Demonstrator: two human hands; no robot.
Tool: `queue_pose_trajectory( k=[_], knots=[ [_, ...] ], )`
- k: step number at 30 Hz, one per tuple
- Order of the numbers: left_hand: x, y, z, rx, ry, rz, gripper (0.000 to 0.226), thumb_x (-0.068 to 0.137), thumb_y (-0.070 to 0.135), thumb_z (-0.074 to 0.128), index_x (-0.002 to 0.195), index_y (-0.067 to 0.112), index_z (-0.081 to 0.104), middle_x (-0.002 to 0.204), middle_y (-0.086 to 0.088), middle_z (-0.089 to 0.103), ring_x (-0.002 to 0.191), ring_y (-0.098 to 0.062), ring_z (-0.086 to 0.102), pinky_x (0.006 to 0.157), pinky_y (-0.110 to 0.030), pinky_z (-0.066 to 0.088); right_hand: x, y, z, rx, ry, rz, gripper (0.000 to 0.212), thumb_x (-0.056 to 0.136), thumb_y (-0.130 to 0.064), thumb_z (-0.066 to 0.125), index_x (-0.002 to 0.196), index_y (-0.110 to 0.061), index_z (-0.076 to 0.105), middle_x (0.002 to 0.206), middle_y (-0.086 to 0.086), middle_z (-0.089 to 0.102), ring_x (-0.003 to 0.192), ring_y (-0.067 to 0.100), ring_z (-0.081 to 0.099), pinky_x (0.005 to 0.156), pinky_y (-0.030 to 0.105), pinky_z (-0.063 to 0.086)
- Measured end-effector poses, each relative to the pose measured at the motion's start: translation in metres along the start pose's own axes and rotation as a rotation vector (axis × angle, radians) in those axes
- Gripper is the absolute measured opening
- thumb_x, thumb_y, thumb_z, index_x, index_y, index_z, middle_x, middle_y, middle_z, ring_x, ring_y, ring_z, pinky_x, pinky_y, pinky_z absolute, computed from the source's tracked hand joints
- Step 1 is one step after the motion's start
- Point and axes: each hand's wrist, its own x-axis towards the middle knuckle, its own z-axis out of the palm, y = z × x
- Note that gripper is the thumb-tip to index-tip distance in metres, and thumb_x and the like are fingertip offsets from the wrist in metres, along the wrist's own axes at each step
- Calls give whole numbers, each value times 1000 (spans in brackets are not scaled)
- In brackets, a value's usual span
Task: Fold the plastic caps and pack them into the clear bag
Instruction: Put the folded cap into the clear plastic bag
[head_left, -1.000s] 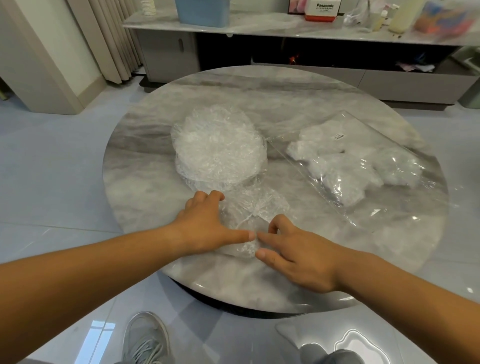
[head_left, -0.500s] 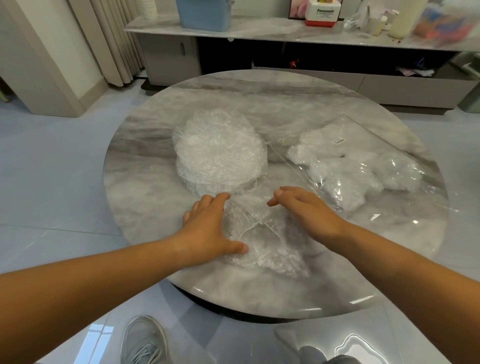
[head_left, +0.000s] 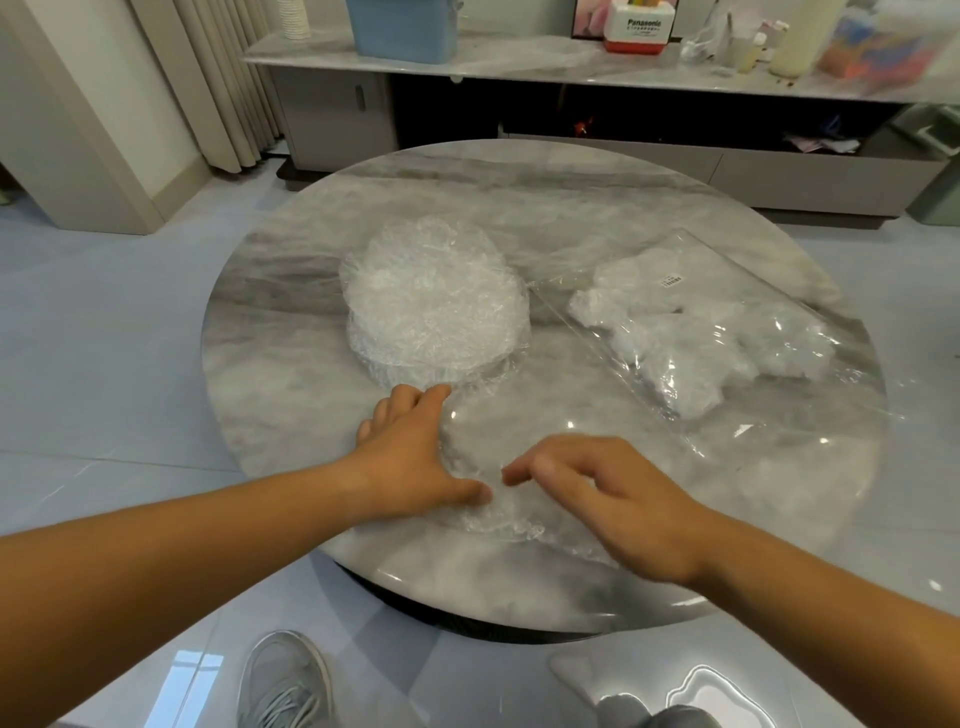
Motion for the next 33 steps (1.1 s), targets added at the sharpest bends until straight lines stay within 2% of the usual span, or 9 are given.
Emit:
queue_pose_trajectory(
  k=[6,9,12,14,17,22,26,28,33],
  knots=[
    [3,-5,-25,-36,-275,40,136,33,86,75,150,36,28,133,12,29,133,-15,35,114,-39,38,-20,11,16,-331,-169,-159,51,101,-54,36,119,-19,69,112,-8,70,106,6,59,95,29,45],
    [-1,1,-32,-17,-345,51,120,39,89,73,141,35,41,130,12,38,124,-11,44,109,-35,43,-22,15,23,-402,-183,-206,48,103,-52,36,120,-19,67,115,-8,69,110,10,59,96,33,45],
    [-7,8,-32,-9,-305,15,102,47,96,61,127,35,50,113,15,51,106,-6,54,95,-29,48,-23,14,24,-470,-176,-230,46,104,-51,38,121,-20,66,118,-8,67,112,11,57,100,32,43],
    [-9,9,-29,21,-225,10,73,66,81,67,117,30,55,100,14,57,93,-5,58,81,-25,49,-23,13,25,-508,-175,-247,45,103,-51,41,124,-20,66,121,-9,66,114,10,56,102,30,42],
    [-7,4,-24,49,-136,-11,44,80,57,73,101,20,64,89,6,65,82,-9,62,76,-28,53,-24,10,25,-515,-150,-282,42,102,-50,46,125,-21,67,123,-9,65,115,9,57,102,33,45],
    [-4,-2,-21,-53,-129,-58,39,78,42,79,87,5,68,80,-8,72,65,-13,62,70,-36,56,-19,5,27,-512,-27,-257,43,100,-49,48,131,-22,61,137,-3,55,122,15,53,101,35,47],
    [-4,2,-21,-190,-128,-71,31,80,34,81,77,10,61,67,-5,65,56,-16,63,59,-38,59,-13,6,30,-635,-152,-208,53,100,-59,34,133,-25,59,140,-9,51,124,13,44,104,34,37],
    [-7,4,-19,-317,-151,-91,30,83,29,80,74,12,57,62,-4,60,53,-15,59,52,-32,56,-14,8,31,-662,-205,-203,57,100,-61,29,135,-26,57,143,-10,48,125,13,40,105,32,34],
    [-16,16,-14,-746,-234,-120,24,87,20,77,86,8,57,59,-5,58,51,-15,58,51,-27,53,-15,12,33,-673,-213,-220,56,102,-60,26,138,-27,54,144,-11,45,128,13,40,107,32,31]
  ],
)
